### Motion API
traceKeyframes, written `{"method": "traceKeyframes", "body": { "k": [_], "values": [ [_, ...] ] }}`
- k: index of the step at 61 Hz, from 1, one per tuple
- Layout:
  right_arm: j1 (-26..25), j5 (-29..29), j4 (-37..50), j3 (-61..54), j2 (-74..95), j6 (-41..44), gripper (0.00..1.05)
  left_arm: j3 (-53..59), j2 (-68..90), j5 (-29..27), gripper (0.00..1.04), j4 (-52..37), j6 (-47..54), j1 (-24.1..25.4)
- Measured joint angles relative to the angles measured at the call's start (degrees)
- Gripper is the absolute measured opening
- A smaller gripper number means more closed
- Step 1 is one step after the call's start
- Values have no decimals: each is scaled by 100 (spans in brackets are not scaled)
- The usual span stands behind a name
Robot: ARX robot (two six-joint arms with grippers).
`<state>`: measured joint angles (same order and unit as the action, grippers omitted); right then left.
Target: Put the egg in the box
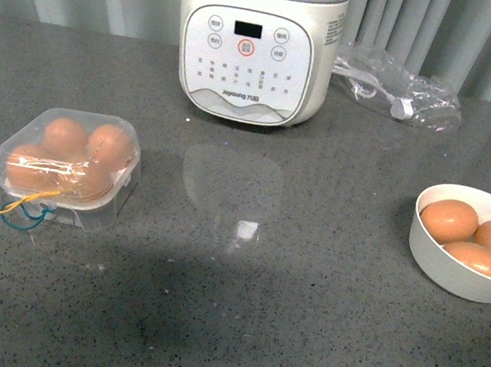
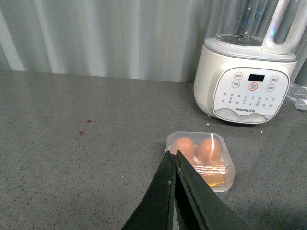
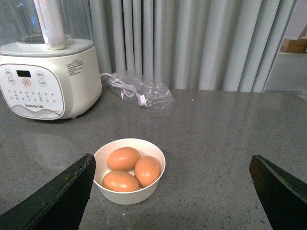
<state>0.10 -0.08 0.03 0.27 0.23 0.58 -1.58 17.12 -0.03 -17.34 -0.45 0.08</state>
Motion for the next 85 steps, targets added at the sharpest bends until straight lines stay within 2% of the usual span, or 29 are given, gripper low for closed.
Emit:
{"method": "traceKeyframes", "body": {
  "k": [24, 31, 42, 57, 65, 72, 85],
  "values": [
    [0, 0, 0, 0, -2, 2, 97, 0, -723, 0, 4, 723, 0, 0],
    [0, 0, 0, 0, 0, 2, 97, -2, -1532, -2, 4, 1681, 2, 0],
    [0, 0, -2, 0, 0, 2, 97, -2, -1690, 0, 4, 1731, 2, -2],
    [0, 0, 0, 0, 0, 2, 97, -2, -1690, 0, 47, 1731, 2, -4],
    [0, 0, 0, 0, 0, 2, 97, -2, -1692, 0, 79, 1731, 2, -4],
    [0, -2, 0, 0, 0, 2, 97, -2, -1692, 0, 98, 1731, 2, -4],
    [0, 0, 0, 0, 0, 2, 97, -2, -1692, 0, 98, 1731, 15, -4]
  ]
}}
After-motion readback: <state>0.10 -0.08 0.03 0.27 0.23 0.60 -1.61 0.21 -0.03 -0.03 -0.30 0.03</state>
